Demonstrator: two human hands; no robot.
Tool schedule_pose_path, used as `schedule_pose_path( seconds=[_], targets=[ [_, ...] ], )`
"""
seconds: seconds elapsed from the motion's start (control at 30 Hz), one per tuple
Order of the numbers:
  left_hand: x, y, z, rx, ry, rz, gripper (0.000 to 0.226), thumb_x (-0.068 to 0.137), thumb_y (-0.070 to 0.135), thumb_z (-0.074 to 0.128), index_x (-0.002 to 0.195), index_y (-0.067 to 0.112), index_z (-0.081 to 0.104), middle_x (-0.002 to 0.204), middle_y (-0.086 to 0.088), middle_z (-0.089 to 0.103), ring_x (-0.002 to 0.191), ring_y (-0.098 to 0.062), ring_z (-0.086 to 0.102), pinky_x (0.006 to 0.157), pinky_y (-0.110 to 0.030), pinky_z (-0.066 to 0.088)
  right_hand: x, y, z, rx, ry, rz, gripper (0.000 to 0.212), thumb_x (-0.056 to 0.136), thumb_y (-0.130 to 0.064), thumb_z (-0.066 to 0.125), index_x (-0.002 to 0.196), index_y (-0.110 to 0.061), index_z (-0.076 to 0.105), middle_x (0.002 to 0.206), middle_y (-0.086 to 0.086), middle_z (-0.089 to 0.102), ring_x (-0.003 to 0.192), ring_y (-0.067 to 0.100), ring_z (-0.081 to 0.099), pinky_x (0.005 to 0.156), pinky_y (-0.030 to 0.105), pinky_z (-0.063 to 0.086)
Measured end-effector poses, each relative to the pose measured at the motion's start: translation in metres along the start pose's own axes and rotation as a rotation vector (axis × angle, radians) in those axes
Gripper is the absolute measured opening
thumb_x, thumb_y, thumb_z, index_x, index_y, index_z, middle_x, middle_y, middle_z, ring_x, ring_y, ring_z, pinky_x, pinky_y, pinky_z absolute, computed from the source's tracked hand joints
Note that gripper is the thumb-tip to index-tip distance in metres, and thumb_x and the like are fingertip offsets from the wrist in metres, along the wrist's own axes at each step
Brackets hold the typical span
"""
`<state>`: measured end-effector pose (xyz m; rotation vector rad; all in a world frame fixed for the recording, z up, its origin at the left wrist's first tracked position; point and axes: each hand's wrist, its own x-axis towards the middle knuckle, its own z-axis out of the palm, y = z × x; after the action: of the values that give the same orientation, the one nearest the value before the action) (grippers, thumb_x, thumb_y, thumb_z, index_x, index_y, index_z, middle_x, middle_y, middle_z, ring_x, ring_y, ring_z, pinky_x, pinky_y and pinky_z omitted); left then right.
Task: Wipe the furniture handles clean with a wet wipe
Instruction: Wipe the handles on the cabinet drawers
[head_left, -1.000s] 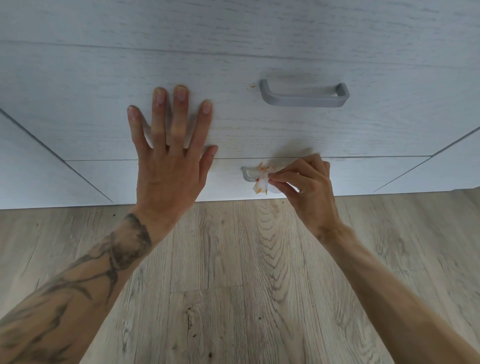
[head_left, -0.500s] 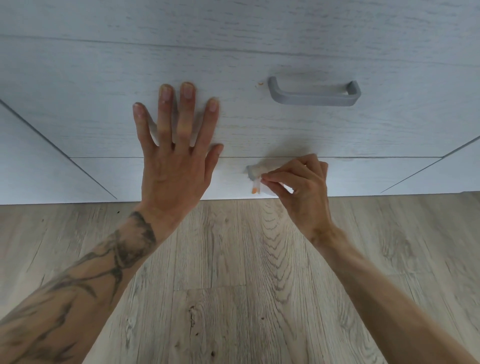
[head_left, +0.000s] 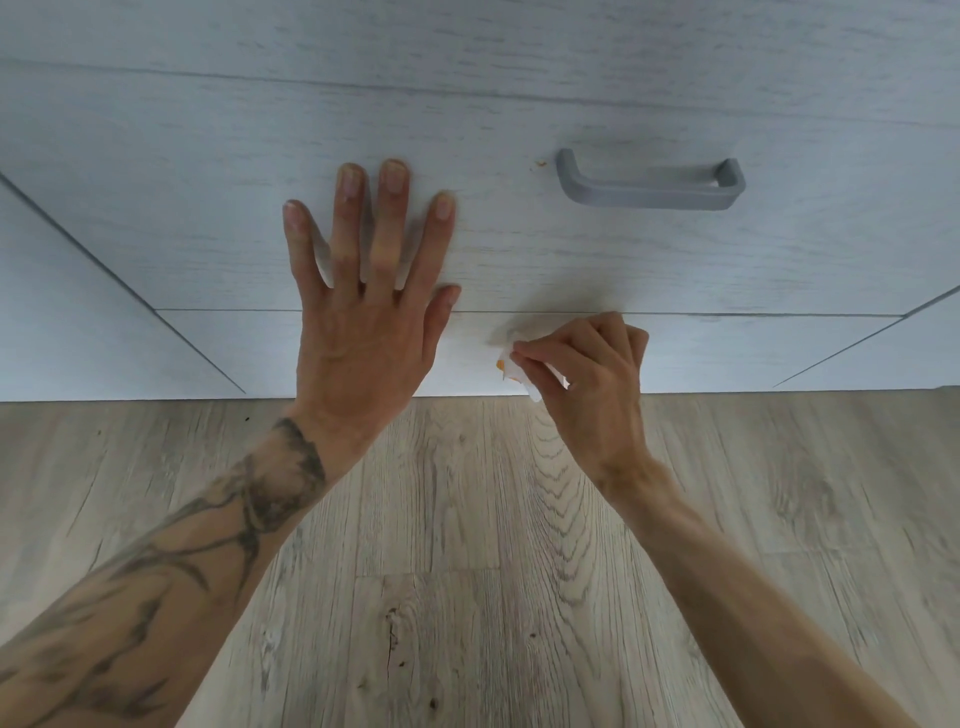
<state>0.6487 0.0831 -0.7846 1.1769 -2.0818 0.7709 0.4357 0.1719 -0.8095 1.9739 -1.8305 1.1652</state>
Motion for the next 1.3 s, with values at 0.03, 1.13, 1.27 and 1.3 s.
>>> schedule_pose_path(
  seconds=[0.03,1.13,1.27,1.3],
  targets=[
    [0.0,0.0,0.0,-0.002,0.001,-0.001,0.082,0.116,0.048,0.044,0.17,0.016,-0.008,0.169,-0.019,-0.003,0.157,-0.042,-0.002,0.127,-0.066,-0.004,-0.002,0.001,-0.002,-0.007,0.013,0.009,0.005,0.088,-0.023,0.088,0.09,-0.02,0.085,0.082,-0.007,0.07,0.091,0.02,0.054,0.088,0.032,0.028],
    [-0.001,0.0,0.002,0.004,0.002,-0.005,0.081,0.116,0.049,0.044,0.17,0.016,-0.005,0.169,-0.017,-0.008,0.157,-0.041,-0.001,0.128,-0.067,-0.002,-0.006,-0.027,0.01,-0.138,0.13,0.102,0.011,0.085,-0.014,0.089,0.083,-0.022,0.081,0.079,-0.008,0.07,0.081,0.026,0.062,0.083,0.038,0.033],
    [0.0,0.0,0.002,0.016,0.002,-0.009,0.08,0.116,0.05,0.044,0.17,0.016,-0.004,0.169,-0.017,-0.007,0.157,-0.041,-0.001,0.128,-0.067,-0.001,0.004,-0.034,0.02,-0.156,0.132,0.135,0.013,0.084,-0.014,0.087,0.079,-0.022,0.079,0.075,-0.006,0.068,0.081,0.025,0.061,0.083,0.043,0.038],
    [0.0,0.0,0.002,0.017,0.004,-0.011,0.08,0.116,0.049,0.044,0.17,0.016,-0.004,0.169,-0.017,-0.007,0.157,-0.041,-0.001,0.128,-0.067,-0.001,0.003,-0.032,0.02,-0.154,0.13,0.129,0.012,0.085,-0.015,0.087,0.079,-0.022,0.079,0.075,-0.006,0.068,0.08,0.025,0.062,0.082,0.044,0.039]
  ],
)
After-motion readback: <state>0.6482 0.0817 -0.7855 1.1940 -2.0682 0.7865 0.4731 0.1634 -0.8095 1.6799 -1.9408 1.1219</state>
